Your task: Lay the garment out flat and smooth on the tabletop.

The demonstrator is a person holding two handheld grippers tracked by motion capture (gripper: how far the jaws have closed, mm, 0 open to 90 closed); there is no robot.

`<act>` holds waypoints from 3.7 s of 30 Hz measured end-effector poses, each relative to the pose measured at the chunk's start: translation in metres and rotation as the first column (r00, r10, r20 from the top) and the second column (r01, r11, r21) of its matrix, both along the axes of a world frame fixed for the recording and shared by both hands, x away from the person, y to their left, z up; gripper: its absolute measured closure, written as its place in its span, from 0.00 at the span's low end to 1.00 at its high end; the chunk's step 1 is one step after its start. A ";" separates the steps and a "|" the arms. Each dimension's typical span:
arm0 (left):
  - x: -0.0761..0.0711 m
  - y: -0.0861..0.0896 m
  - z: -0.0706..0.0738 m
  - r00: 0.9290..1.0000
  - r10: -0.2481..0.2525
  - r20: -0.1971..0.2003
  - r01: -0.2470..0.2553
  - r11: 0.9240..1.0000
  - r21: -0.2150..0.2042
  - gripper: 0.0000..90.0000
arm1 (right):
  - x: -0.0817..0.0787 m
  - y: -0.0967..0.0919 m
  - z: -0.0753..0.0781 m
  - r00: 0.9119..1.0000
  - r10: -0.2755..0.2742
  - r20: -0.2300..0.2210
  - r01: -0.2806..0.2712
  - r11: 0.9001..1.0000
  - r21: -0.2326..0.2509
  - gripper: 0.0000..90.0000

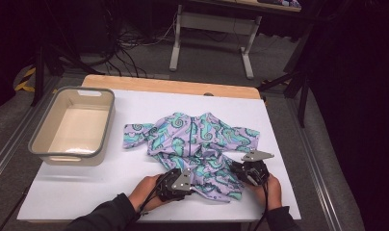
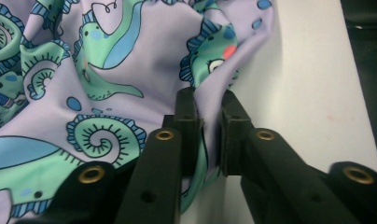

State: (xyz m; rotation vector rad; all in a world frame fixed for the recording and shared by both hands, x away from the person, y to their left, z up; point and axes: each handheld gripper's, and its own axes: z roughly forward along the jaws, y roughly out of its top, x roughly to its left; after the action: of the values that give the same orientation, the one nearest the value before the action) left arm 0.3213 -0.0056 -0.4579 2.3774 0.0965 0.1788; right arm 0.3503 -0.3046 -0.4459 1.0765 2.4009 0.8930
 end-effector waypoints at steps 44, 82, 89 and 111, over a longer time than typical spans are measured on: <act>-0.060 0.079 0.002 1.000 0.004 -0.013 -0.005 0.999 -0.034 0.53 | -0.065 0.073 0.008 0.986 0.153 0.058 -0.159 0.982 0.101 0.42; -0.030 0.131 0.016 0.977 0.212 -0.008 -0.212 0.976 -0.055 0.64 | -0.045 0.022 0.009 0.989 -0.025 0.143 0.028 0.999 -0.017 0.93; -0.028 0.119 0.008 0.963 0.259 -0.072 -0.267 0.952 -0.152 0.43 | -0.039 0.013 0.003 0.986 -0.080 0.149 0.090 0.994 -0.058 0.94; -0.022 0.094 -0.003 0.966 0.253 -0.048 -0.254 0.967 -0.028 0.90 | -0.067 0.057 0.015 0.974 0.192 0.124 -0.205 0.974 0.100 0.69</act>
State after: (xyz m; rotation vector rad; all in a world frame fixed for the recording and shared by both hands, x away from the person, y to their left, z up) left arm 0.2997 0.0884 -0.4606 2.3295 0.4228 0.2436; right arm 0.2836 -0.2480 -0.4312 0.8082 2.4174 1.1372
